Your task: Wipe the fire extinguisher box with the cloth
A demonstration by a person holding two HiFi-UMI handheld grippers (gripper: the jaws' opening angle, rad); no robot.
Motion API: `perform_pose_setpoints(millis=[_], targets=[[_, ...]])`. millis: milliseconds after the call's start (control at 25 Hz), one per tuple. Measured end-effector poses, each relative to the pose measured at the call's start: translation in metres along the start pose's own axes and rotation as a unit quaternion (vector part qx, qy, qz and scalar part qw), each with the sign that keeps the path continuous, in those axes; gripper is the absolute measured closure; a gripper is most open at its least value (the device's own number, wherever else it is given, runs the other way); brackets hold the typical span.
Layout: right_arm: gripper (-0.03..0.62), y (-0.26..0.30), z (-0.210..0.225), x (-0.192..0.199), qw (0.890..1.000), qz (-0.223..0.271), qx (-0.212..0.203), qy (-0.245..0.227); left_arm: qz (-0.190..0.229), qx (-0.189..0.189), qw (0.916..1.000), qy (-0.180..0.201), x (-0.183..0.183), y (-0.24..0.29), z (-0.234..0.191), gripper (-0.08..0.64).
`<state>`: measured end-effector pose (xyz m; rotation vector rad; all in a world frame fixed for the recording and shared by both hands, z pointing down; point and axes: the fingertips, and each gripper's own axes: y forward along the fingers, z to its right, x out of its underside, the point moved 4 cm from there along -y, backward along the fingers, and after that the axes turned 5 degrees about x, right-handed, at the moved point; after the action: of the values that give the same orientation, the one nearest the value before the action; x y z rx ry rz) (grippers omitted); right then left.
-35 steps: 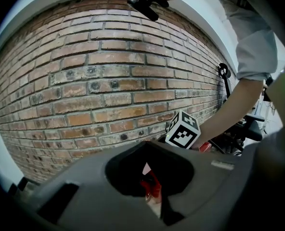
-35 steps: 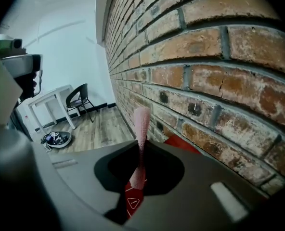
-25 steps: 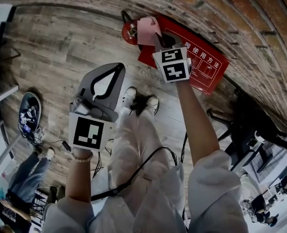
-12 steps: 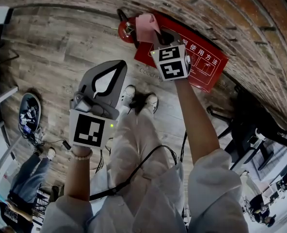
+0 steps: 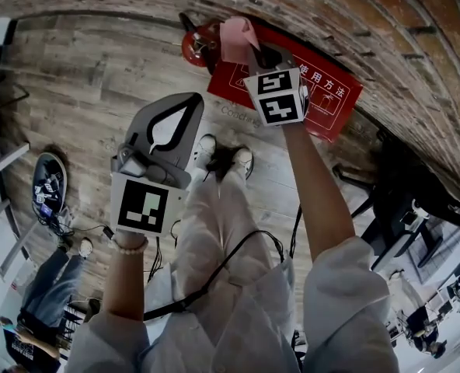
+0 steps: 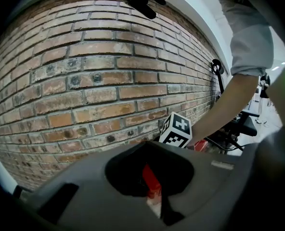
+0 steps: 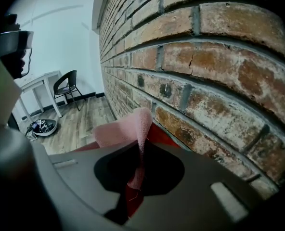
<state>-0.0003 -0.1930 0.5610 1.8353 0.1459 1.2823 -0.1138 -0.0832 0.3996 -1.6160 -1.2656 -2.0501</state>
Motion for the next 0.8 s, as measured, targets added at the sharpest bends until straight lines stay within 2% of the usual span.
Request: perform_pose_setpoints(millis=[800], targets=[[0.571,-0.031,0.044,0.036,0.999,-0.005,0.036,0.027,-0.005,0.036,0.9992,0.018,-0.011,0.027,0.036,0.563]])
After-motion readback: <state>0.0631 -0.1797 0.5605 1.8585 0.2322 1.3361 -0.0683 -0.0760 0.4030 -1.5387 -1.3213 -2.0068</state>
